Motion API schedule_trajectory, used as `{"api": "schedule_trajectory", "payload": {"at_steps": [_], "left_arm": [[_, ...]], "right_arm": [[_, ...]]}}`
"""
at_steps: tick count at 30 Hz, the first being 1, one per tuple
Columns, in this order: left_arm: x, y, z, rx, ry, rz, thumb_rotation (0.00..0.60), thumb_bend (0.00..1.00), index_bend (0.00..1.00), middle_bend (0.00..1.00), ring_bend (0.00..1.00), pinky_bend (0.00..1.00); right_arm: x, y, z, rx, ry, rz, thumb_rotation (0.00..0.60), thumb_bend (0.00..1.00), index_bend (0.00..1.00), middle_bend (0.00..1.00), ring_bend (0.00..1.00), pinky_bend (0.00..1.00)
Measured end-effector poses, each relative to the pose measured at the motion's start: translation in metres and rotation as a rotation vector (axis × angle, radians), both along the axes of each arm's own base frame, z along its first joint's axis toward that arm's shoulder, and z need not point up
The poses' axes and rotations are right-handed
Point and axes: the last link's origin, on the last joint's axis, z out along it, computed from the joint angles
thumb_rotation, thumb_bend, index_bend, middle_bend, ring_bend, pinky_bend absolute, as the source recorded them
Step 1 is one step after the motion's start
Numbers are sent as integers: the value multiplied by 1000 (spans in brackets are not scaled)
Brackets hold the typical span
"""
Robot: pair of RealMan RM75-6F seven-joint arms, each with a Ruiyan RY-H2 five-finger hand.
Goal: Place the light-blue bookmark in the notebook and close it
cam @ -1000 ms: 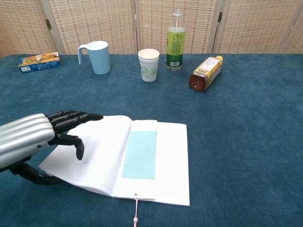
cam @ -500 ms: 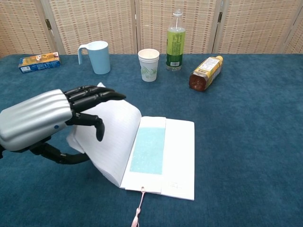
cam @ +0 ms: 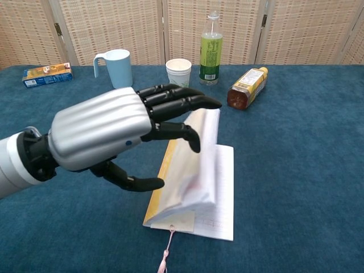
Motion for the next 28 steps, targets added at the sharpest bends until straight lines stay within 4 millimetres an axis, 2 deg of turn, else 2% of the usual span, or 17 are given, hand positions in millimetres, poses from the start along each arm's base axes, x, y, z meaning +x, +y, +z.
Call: {"api": "schedule_trajectory", "payload": {"at_steps": [5,9,13,18,22,28], "left_arm": [[12,-4,11,-49,-59,59,600,292,259,49,0,125],[0,4,30,-28,-83,172,600,291,219,40,0,125],[-24,10,57,-1,-107,350,600,291,207,40,0,125],[-74,10,102,46,-128,643,600,291,198,40,0,125],[-119,-5,136,102,-128,857,600,291,192,40,0,125],[-151,-35,158,172,-180,1000,600,291,191,40,0,125]], "right_arm": [[-2,-4,0,11,3,1,600,275,0,98,48,109],[-4,-9,-1,32,14,0,600,275,0,98,48,109],[-6,-15,-1,55,26,1,600,276,0,98,48,109],[-10,-25,-5,104,46,10,600,307,0,98,48,109],[-10,-31,-8,132,54,35,600,327,0,98,37,107],[-11,-34,-15,161,35,44,600,332,0,94,26,88]]}}
